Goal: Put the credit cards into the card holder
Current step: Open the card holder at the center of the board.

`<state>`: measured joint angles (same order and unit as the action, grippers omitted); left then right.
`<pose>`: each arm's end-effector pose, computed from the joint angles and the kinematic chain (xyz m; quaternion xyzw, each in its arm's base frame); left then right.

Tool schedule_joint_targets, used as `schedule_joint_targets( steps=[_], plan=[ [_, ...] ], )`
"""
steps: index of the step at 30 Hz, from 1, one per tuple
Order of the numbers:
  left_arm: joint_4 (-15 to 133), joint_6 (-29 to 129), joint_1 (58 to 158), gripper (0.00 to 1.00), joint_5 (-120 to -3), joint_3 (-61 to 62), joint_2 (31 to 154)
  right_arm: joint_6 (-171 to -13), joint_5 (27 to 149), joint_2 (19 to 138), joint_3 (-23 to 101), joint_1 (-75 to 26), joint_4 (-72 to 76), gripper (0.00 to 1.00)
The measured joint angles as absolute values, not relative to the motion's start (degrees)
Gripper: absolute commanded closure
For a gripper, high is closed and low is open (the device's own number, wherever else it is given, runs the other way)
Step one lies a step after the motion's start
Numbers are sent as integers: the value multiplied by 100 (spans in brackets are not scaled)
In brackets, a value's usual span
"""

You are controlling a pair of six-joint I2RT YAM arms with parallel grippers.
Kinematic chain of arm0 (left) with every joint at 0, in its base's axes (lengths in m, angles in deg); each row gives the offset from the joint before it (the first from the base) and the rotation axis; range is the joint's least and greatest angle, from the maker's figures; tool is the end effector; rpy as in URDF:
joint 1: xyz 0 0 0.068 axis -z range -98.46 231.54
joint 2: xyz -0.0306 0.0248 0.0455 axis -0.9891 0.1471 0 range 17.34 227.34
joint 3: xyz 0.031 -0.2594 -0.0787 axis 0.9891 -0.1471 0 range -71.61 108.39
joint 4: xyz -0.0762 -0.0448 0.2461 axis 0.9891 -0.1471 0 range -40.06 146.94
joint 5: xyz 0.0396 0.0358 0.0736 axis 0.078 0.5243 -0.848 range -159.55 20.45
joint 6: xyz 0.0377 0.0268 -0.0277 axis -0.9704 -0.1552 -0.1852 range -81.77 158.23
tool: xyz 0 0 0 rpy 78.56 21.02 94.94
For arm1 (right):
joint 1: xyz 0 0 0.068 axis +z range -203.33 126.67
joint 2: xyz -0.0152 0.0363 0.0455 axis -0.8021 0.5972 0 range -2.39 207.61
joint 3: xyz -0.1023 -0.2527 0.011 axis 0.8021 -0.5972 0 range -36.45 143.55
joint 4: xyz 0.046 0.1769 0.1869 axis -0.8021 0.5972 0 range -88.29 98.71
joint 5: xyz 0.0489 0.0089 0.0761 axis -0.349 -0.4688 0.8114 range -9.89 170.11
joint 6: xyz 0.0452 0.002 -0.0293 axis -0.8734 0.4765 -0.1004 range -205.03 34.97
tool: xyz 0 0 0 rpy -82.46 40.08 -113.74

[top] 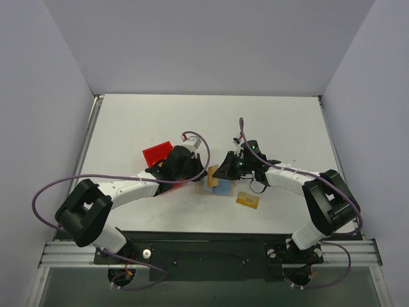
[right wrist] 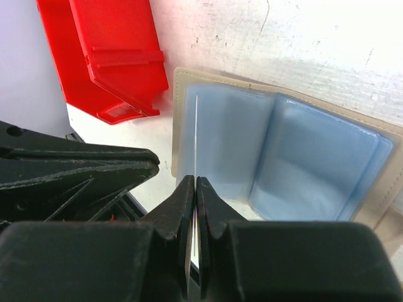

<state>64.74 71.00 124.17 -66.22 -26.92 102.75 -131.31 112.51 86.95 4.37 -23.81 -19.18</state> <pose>0.2309 -0.2153 0.2028 0.0893 0.8737 -0.3122 0.3622 0.2660 0.1723 0.1855 -0.0232 0.8338 0.4938 0.2457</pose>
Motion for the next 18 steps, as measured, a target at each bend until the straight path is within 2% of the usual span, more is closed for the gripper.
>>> schedule_joint_targets(
  steps=[12,18],
  plan=[
    [6465,7074,12417,100,-6628,-2697,10314,-13127,11105,9307,592,-2285,-1951,100],
    [6467,7074,12417,100,-6659,-2697,10839,-13042,11024,9307,595,-2285,-1892,100]
  ],
)
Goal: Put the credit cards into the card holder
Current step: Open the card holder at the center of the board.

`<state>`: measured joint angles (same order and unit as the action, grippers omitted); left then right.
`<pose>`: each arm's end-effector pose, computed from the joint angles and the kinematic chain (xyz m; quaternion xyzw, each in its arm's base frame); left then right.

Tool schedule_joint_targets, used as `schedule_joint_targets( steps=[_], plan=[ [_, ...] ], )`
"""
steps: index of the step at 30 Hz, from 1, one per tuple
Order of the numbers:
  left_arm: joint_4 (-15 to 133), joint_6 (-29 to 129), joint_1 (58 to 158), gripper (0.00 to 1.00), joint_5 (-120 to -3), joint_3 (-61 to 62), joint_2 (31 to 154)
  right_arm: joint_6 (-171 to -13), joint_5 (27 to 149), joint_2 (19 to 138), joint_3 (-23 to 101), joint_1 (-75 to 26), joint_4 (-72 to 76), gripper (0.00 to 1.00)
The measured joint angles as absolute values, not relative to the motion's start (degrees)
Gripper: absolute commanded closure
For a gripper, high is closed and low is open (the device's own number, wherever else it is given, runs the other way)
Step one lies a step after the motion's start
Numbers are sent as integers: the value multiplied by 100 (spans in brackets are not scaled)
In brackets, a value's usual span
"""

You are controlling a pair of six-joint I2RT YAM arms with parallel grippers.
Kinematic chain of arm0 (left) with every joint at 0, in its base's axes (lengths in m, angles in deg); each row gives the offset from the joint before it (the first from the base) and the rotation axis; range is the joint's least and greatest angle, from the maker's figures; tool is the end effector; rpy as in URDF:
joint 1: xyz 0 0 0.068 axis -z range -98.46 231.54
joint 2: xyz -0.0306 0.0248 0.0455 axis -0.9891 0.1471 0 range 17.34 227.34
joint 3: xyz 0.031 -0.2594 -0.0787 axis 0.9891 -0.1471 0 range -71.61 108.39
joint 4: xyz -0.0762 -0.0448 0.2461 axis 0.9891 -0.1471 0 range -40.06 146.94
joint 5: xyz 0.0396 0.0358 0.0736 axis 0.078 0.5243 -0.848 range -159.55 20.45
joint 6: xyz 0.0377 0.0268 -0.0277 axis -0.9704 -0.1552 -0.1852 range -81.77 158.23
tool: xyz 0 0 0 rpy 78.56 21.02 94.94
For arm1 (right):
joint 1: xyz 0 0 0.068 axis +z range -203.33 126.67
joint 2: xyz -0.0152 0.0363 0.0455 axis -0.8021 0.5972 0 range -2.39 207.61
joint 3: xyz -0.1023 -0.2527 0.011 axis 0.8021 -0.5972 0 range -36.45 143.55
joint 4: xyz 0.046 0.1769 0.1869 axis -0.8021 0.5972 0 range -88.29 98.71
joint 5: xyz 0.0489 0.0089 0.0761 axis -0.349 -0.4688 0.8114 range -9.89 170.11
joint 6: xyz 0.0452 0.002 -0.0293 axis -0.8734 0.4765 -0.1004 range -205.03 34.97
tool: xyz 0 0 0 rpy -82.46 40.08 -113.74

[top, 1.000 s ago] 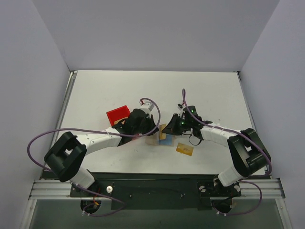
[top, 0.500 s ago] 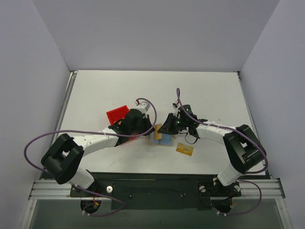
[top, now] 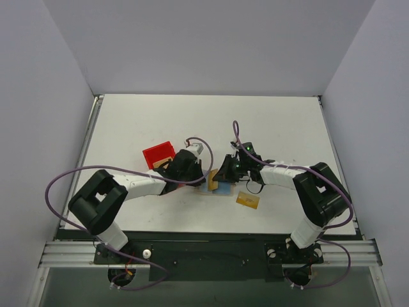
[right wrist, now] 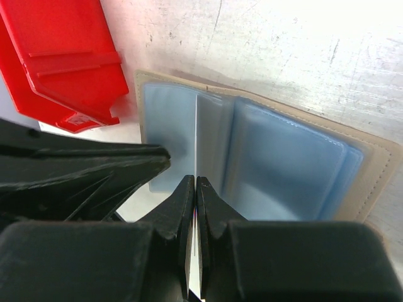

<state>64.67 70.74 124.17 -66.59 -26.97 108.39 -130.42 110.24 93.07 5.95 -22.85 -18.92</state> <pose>0.2363 -0.2200 0.1730 0.0907 0.8966 -0.2824 0.3289 0.2743 0.1820 0.1604 -0.0143 0.8554 0.4655 0.2267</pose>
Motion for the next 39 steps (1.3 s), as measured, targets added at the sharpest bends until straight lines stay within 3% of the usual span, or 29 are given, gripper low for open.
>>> schedule_joint_targets(
  steps=[10,39],
  plan=[
    [6382,7076,12420,100,-7107,-2719,11224,-12887,10945,9299,595,-2285,-1699,100],
    [6034,7050,12420,100,-7876,-2900,10815,-12696,10738,9266,621,-2316,-1277,100]
  ],
)
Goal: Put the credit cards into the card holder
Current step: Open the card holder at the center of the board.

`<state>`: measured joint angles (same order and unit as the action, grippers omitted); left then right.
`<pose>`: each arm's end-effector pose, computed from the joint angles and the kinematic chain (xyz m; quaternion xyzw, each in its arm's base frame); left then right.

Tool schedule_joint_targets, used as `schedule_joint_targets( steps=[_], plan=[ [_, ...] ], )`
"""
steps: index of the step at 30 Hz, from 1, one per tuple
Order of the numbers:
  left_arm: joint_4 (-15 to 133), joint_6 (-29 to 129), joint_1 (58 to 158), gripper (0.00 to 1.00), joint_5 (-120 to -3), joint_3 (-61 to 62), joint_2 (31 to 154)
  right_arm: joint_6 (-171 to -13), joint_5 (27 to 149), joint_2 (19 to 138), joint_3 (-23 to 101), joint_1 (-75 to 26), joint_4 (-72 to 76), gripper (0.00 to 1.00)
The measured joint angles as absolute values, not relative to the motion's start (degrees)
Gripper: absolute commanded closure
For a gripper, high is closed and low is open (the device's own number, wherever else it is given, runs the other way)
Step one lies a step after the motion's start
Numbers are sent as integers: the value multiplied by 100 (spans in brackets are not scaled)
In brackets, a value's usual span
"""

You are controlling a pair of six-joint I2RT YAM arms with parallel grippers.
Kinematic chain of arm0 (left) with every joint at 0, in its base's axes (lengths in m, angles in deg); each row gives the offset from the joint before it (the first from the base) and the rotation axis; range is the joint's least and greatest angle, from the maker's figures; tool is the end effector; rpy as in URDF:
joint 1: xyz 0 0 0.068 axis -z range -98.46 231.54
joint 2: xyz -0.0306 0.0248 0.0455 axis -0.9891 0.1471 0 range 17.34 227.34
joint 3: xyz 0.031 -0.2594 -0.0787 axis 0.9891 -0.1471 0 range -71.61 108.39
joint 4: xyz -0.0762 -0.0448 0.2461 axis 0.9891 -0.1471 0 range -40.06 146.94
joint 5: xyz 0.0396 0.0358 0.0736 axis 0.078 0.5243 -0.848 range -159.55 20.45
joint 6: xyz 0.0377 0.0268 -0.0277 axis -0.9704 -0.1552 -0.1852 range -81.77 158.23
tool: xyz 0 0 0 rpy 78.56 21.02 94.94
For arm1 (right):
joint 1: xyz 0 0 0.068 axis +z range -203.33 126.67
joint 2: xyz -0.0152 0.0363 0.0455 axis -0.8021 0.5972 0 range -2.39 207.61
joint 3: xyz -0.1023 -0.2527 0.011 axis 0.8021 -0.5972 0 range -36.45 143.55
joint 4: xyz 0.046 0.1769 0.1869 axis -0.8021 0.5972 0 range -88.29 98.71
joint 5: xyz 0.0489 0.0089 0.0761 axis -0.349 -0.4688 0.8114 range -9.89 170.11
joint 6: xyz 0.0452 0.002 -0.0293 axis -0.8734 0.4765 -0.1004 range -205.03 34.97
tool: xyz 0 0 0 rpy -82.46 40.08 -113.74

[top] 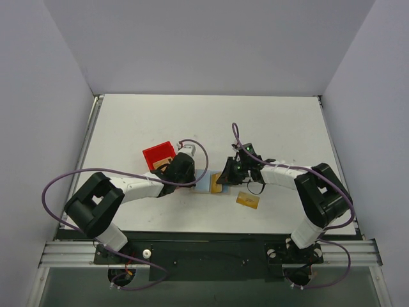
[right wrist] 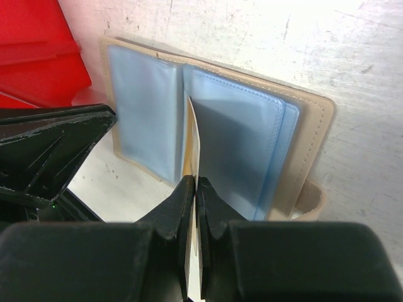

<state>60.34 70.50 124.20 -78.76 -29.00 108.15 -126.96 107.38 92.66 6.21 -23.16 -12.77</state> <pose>0.2313 -0.2054 0.1580 0.0526 0.9193 -0.1742 0.3491 0.2717 0.1766 0.1541 -0.0135 0.8791 0.4224 0.2203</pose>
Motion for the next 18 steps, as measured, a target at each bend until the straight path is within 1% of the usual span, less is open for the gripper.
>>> schedule_joint_targets(
  steps=[10,18],
  plan=[
    [6019,7052,12420,100,-7819,-2979,10815,-12355,10443,9004,732,-2329,-571,100],
    [6060,7057,12457,100,-7704,-2981,10828,-12246,10475,8938,730,-2353,-493,100]
  ],
)
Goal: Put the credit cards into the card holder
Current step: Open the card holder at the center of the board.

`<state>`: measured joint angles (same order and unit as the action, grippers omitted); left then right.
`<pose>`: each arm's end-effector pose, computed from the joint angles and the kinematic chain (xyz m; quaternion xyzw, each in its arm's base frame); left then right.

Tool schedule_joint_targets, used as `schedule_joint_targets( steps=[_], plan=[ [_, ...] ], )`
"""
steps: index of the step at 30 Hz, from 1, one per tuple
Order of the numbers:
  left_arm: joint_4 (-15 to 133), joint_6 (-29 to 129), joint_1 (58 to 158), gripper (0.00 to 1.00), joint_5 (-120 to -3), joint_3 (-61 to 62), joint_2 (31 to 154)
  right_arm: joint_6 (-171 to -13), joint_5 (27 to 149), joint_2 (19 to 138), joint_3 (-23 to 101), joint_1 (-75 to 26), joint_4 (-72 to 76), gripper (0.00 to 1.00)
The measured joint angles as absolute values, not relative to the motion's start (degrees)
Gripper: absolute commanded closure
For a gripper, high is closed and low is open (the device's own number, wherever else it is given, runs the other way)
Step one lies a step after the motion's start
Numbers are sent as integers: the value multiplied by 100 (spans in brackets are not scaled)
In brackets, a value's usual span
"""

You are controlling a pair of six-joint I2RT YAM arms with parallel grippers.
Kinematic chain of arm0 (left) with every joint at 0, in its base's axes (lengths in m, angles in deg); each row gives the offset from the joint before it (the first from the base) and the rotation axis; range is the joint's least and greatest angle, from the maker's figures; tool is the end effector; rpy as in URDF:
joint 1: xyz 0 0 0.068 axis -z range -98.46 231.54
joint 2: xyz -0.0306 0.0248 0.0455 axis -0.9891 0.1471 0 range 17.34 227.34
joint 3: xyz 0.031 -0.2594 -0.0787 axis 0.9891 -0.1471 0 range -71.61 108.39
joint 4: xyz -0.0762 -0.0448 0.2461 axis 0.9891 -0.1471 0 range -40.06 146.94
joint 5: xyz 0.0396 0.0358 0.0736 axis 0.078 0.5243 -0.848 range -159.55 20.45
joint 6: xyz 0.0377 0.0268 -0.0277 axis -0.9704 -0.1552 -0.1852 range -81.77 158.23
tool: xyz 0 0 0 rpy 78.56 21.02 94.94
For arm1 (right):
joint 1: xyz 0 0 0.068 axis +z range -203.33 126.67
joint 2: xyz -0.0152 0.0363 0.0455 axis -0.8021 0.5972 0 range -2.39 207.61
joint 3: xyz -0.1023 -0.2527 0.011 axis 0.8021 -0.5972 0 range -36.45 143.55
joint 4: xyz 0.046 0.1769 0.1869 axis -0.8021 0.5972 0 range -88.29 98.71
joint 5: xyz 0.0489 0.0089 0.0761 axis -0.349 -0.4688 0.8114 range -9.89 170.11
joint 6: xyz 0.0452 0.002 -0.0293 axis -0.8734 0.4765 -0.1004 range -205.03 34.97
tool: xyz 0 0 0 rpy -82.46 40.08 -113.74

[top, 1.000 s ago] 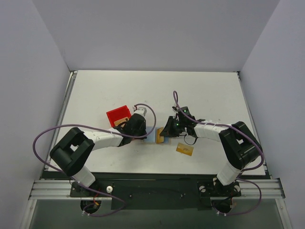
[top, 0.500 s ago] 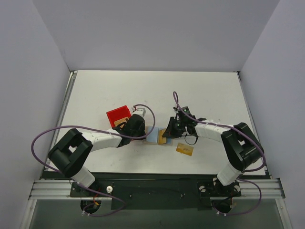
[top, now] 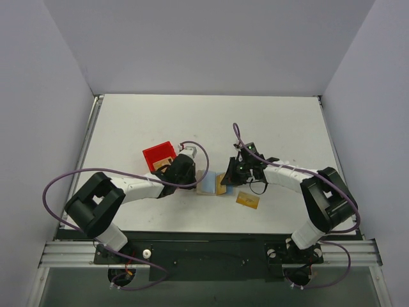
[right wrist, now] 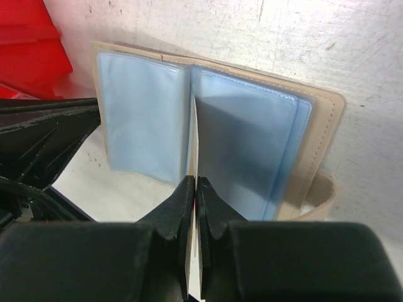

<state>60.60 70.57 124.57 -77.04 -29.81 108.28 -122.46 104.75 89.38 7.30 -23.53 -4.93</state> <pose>0.2274 -0.2059 0.1536 0.0614 0.9218 -0.1832 0.3360 0.2673 0.1700 0.1651 -0.0284 0.8942 0.3846 0.2273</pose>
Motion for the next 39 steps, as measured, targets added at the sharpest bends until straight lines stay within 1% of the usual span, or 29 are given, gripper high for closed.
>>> schedule_joint_targets(
  steps=[10,16,21,26,31,35,39],
  plan=[
    [5993,7076,12485,100,-7734,-2981,10782,-12338,10672,8857,597,-2454,-665,100],
    [5789,7074,12490,100,-7900,-2970,10089,-12358,10696,8855,597,-2454,-694,100],
    [5923,6998,12492,100,-7721,-2839,9707,-12360,10696,8857,595,-2454,-711,100],
    [6159,6873,12575,100,-7325,-2668,10030,-12377,10696,8857,592,-2454,-718,100],
    [6375,6786,12721,100,-6963,-2622,10721,-12377,10694,8857,592,-2454,-740,100],
    [6369,6773,12734,100,-6901,-2622,11033,-12377,10694,8857,586,-2454,-751,100],
    [6373,6773,12730,100,-6915,-2622,11071,-12377,10696,8857,586,-2454,-755,100]
  ],
)
